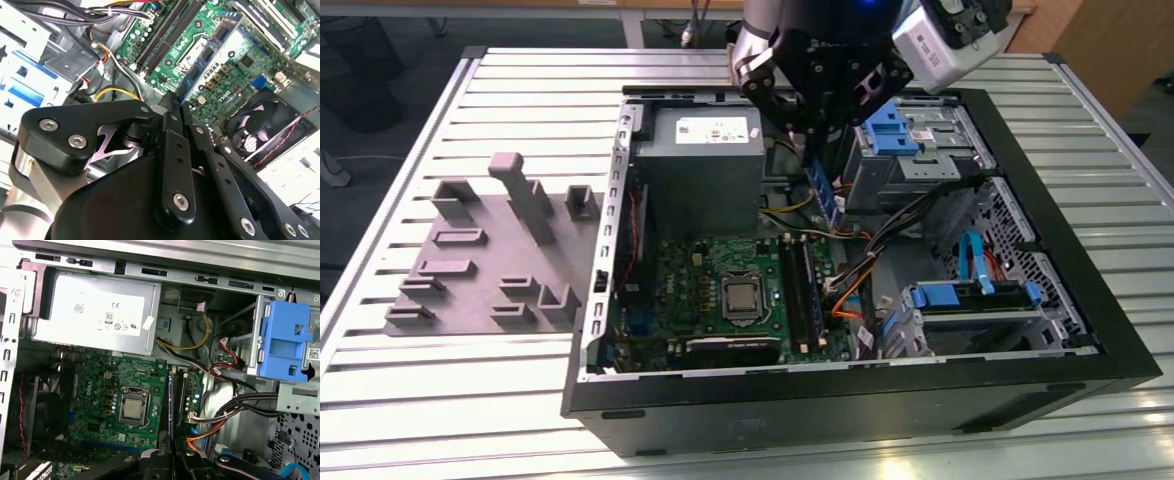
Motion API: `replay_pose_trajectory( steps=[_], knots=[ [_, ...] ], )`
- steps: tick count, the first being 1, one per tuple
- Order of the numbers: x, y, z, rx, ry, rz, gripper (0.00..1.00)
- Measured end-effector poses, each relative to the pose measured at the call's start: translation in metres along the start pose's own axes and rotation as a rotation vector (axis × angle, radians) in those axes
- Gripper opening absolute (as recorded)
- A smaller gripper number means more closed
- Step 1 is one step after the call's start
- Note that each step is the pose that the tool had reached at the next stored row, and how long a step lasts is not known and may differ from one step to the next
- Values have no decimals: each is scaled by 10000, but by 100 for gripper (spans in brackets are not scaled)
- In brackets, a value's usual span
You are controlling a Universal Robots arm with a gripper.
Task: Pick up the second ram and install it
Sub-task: 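Insert the second ram into the second slot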
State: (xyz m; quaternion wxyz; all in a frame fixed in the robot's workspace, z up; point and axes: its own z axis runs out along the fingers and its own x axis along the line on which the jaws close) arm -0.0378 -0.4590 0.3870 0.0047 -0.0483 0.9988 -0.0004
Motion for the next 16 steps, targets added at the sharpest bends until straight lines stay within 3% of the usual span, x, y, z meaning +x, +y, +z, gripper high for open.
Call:
replay_pose_trajectory(
  steps=[7, 16],
  knots=[
    [-1, 1, 5, 8, 1, 686, 14],
    [-1, 2, 15, 8, 1, 723, 14]
  ],
)
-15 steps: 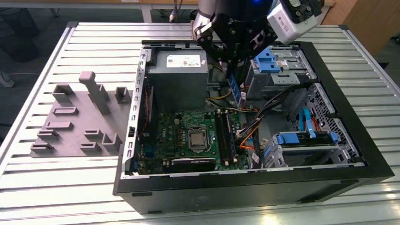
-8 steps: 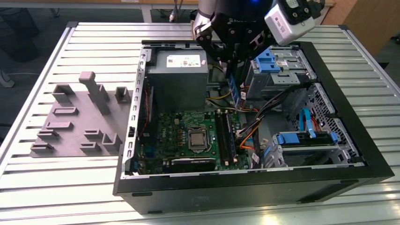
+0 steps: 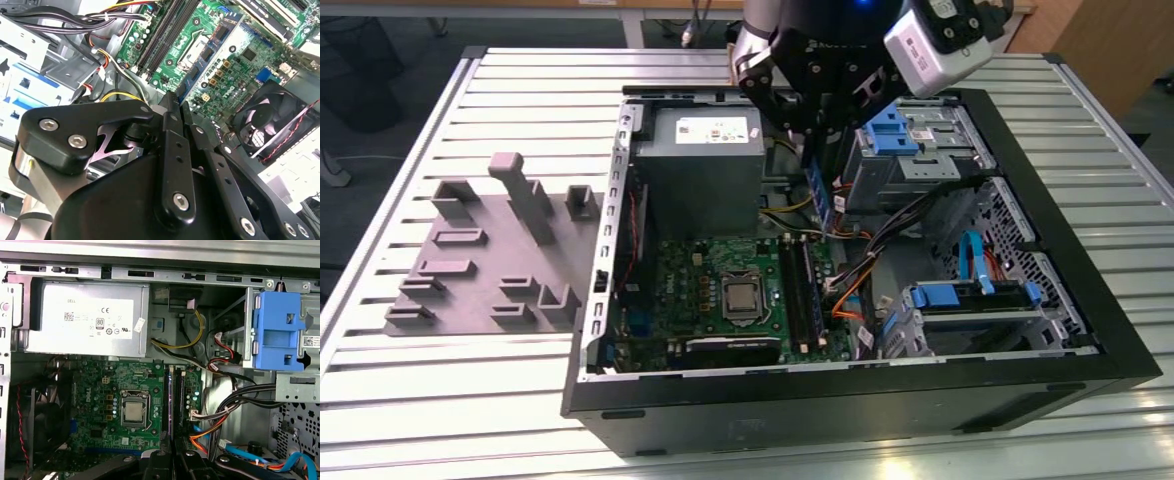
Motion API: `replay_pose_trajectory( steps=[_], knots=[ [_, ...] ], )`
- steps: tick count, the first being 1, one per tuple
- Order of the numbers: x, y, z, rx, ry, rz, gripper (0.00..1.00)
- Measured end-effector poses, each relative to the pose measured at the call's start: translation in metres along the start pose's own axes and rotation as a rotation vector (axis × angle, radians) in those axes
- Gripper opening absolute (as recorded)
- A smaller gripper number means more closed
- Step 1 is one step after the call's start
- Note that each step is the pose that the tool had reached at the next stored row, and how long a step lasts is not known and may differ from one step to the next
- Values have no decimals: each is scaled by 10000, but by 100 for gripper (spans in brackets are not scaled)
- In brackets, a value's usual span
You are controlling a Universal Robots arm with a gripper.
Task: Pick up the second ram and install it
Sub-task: 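Insert the second ram into the second slot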
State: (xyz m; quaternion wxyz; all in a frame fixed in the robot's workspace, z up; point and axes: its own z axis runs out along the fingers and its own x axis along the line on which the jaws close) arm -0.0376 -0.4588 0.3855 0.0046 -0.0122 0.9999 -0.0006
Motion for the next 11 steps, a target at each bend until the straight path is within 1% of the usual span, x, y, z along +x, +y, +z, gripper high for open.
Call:
replay_pose_trajectory(
  steps=[11],
  knots=[
    [-38, -1, 92, 2, 1, 60, 14]
  ],
)
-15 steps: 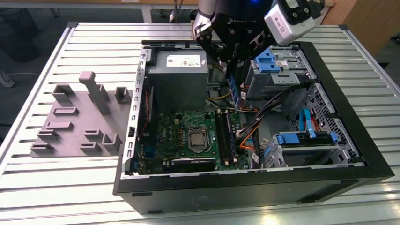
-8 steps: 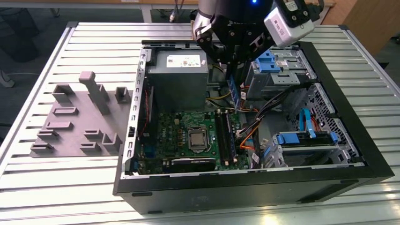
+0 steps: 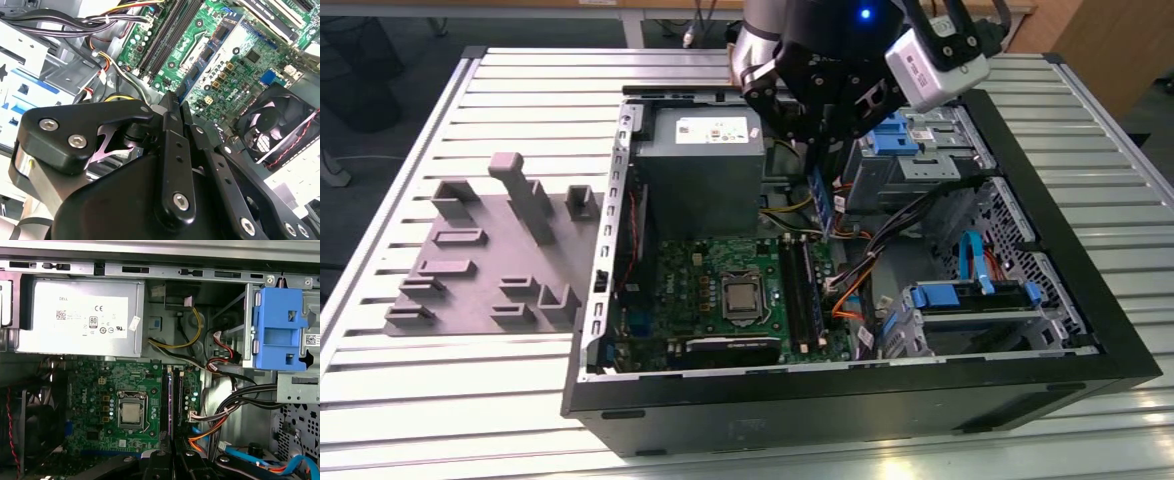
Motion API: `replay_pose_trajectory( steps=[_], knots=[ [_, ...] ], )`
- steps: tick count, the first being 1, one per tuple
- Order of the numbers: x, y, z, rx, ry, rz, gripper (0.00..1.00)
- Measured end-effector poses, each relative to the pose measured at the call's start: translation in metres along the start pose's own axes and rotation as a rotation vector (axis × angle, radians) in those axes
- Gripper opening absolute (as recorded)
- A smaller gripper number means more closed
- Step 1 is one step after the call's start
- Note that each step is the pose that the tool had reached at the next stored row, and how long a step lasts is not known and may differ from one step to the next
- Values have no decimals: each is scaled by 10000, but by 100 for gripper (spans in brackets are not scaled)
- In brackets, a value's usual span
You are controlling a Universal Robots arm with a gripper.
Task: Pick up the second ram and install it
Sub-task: 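Insert the second ram into the second slot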
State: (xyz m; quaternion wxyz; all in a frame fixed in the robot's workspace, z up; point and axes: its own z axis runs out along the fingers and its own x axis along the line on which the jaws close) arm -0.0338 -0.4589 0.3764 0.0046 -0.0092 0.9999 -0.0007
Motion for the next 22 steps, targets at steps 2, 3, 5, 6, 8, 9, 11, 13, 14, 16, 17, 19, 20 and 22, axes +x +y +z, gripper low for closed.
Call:
replay_pose_trajectory(
  steps=[2, 3, 5, 6, 8, 9, 11, 13, 14, 16, 17, 19, 20, 22],
  knots=[
    [0, 0, 10, 2, 0, 19, 14],
    [0, 0, 15, 1, 0, 23, 14],
    [0, 0, 22, 2, 0, 27, 14],
    [0, 0, 24, 3, 0, 28, 14],
    [0, 0, 28, 2, 0, 28, 14],
    [0, 0, 29, 2, 0, 28, 14],
    [0, 0, 33, 1, 0, 28, 14],
    [0, 0, 38, 1, 0, 28, 14],
    [0, 0, 40, 1, 0, 28, 14],
    [0, 0, 52, 1, 0, 28, 14],
    [0, 0, 55, 3, 0, 28, 14],
    [0, 0, 63, 5, 0, 28, 14],
    [0, 0, 67, 5, 0, 28, 14],
    [0, 0, 74, 8, 0, 27, 14]
  ],
)
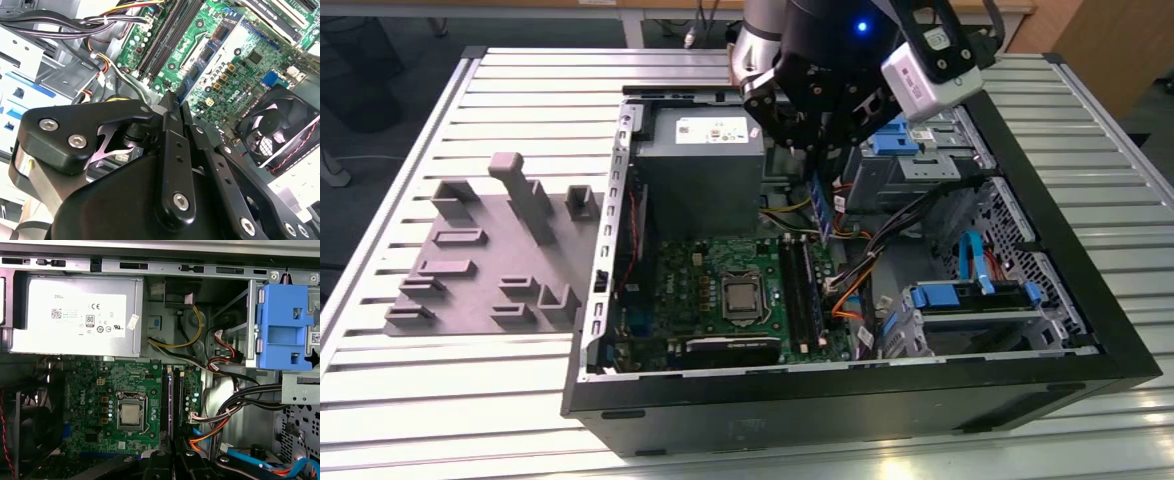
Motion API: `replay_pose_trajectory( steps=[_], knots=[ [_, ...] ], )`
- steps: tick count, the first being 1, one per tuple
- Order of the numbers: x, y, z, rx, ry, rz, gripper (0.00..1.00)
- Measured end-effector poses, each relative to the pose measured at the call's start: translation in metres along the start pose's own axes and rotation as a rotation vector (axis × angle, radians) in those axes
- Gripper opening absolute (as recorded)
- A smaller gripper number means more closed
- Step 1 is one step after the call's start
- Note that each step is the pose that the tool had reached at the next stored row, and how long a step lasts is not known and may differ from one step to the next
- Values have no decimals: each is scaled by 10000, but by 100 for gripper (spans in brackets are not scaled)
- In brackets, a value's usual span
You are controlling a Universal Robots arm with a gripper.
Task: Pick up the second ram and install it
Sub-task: 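Insert the second ram into the second slot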
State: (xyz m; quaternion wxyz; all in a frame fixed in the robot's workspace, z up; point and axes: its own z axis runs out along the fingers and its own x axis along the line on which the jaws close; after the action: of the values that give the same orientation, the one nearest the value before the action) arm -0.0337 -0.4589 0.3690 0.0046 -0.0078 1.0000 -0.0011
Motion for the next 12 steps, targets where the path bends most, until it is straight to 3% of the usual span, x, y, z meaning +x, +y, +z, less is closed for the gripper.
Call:
replay_pose_trajectory(
  steps=[12],
  knots=[
    [1, 0, 41, 29, 0, 0, 14]
  ],
)
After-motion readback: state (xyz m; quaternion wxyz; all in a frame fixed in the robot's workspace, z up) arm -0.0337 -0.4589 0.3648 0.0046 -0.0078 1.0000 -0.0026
